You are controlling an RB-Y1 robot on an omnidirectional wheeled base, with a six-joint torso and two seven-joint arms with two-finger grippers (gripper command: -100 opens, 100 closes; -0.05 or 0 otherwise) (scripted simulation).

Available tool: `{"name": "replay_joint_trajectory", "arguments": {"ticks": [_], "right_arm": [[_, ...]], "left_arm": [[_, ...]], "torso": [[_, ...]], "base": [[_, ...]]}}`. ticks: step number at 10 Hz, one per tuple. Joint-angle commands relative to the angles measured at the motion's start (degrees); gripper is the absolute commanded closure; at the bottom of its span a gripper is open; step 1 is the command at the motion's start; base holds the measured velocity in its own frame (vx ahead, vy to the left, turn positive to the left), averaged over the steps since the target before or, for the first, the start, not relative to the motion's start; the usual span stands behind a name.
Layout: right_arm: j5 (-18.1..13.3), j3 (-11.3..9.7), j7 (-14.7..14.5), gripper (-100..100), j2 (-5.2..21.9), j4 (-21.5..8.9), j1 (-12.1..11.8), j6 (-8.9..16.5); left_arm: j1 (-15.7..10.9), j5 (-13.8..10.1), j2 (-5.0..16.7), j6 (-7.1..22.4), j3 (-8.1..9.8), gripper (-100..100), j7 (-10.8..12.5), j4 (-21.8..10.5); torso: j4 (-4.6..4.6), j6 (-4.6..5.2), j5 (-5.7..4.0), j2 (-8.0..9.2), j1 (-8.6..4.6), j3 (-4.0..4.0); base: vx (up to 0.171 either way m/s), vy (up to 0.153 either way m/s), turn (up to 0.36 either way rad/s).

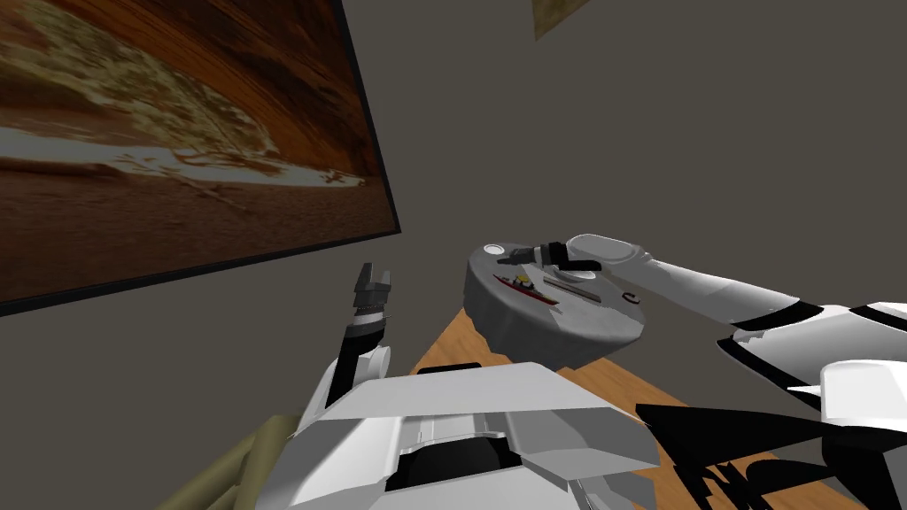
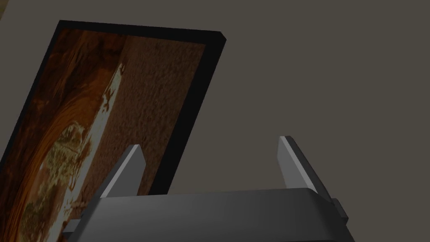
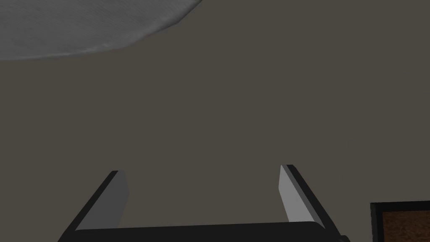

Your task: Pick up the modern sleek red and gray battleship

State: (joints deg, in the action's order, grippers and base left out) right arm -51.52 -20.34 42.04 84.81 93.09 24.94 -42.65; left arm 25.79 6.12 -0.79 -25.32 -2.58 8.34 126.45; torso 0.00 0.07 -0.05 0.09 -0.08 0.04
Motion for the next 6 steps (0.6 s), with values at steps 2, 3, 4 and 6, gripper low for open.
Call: {"name": "replay_joint_trajectory", "arguments": {"ticks": [2,3,4,6], "right_arm": [[-3.42,-1.39,2.69,-100,1.92,-0.72,0.55,-1.09],[-4.94,-2.64,4.76,-100,3.33,-1.30,1.02,-2.01],[-6.20,-2.64,4.96,-100,3.33,-1.30,1.02,-2.01],[-8.90,-3.88,7.17,-100,4.56,-1.82,1.42,-2.90]], "left_arm": [[-0.01,0.00,0.00,0.00,0.00,0,0.00,0.00],[0.00,0.00,0.00,0.00,0.00,0,0.00,0.00],[-0.01,0.00,0.00,0.00,0.00,0,0.00,0.00],[0.00,0.00,0.00,0.00,0.00,0,0.00,0.00]], "torso": [[0.01,-0.02,0.00,0.03,-0.03,0.02],[0.01,0.00,-0.01,0.02,-0.03,0.01],[0.00,-0.03,0.00,0.04,-0.01,0.02],[0.00,-0.02,-0.01,0.03,-0.05,0.02]], "base": [[-0.022,-0.038,0.105],[-0.032,-0.031,0.142],[-0.025,-0.036,0.070],[-0.026,-0.041,0.097]]}}
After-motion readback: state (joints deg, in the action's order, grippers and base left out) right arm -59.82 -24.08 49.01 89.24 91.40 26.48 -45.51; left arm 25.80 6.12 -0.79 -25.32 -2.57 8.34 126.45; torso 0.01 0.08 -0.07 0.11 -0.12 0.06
